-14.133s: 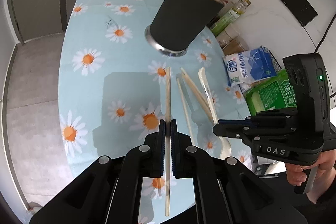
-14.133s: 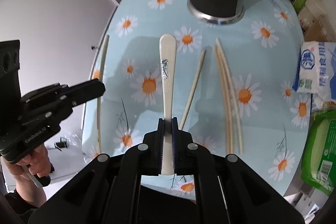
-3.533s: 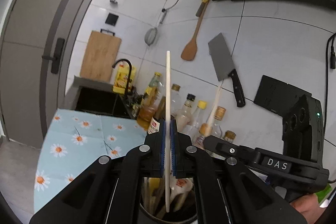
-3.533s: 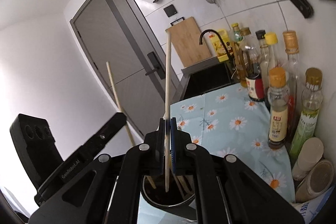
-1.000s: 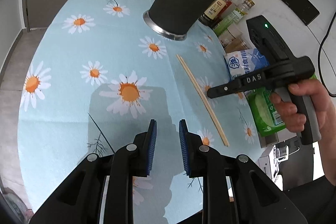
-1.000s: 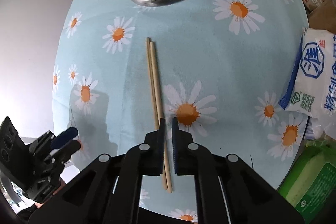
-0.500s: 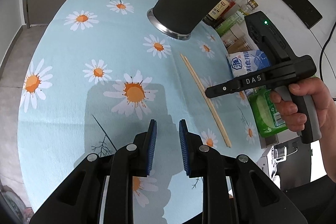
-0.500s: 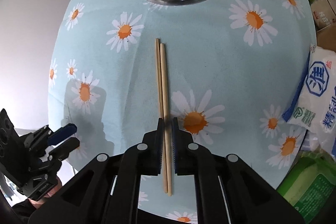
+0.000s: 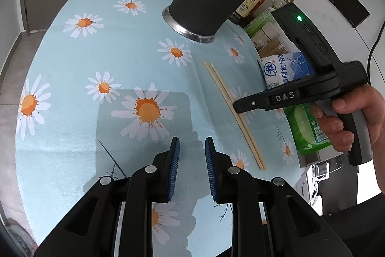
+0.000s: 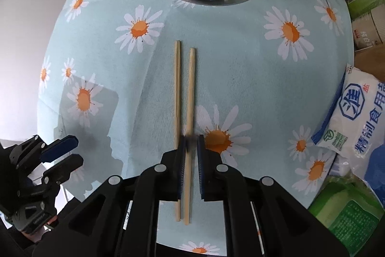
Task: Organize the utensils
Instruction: 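Grasp one wooden chopstick with the right tool, lifting its end upright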
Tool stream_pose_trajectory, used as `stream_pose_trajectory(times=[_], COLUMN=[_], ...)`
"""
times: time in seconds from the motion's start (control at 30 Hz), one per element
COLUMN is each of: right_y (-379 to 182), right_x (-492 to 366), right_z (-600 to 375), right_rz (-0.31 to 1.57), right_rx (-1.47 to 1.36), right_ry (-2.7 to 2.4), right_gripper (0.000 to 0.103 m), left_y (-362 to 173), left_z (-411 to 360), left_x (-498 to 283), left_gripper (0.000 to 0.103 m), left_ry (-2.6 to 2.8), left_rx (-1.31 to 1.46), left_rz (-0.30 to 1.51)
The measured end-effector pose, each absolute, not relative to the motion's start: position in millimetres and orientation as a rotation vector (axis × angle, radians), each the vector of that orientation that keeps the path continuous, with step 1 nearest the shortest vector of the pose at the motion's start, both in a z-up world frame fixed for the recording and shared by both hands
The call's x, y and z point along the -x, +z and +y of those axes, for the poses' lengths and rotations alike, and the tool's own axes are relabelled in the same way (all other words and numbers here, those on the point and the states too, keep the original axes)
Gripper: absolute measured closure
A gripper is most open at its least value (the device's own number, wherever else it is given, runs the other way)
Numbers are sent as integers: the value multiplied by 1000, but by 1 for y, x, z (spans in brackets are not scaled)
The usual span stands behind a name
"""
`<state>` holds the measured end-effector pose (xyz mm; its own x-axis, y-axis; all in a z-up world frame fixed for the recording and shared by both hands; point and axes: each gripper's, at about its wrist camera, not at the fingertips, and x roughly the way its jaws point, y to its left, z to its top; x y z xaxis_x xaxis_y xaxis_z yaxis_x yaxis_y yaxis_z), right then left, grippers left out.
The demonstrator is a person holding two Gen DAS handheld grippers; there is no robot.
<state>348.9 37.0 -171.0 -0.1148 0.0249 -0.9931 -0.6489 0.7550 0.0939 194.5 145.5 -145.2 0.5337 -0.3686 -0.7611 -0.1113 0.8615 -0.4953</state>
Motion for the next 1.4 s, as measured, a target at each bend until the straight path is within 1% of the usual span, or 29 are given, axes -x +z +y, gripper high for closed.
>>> stream_pose_trajectory(times=[0.17,0.23,0.37,0.53,0.63,0.9,1.13,1.4], right_y=[-172,-172,-171,-170,-162,-135,-123,-111], right_x=[-349,-349,-347,-354,-357,-358,-357,-352], right_z=[50,51,53,36,25,-3,-36,-66], right_rz=[1611,1604,1589,1613,1586,1549,1514,1478], right_rx=[528,540,521,436,410,294,215,81], right_ry=[571,562,567,583,591,656,708,815], right_gripper=[93,97,97,97,97,97,97,97], left_y=[-144,-142,-141,-140,-140,-142,-142,-145], left_z=[144,143,146,151,150,140,123,94], left_x=[-197,-197,-198,-199,-202,-219,-240,-271], left_gripper=[82,82,82,82,82,82,82,82], left_ry=[-175,-177,-173,-161,-166,-172,-162,-165], left_rx=[528,521,525,551,566,616,637,604], left_rz=[1008,1002,999,1004,1020,1080,1135,1266])
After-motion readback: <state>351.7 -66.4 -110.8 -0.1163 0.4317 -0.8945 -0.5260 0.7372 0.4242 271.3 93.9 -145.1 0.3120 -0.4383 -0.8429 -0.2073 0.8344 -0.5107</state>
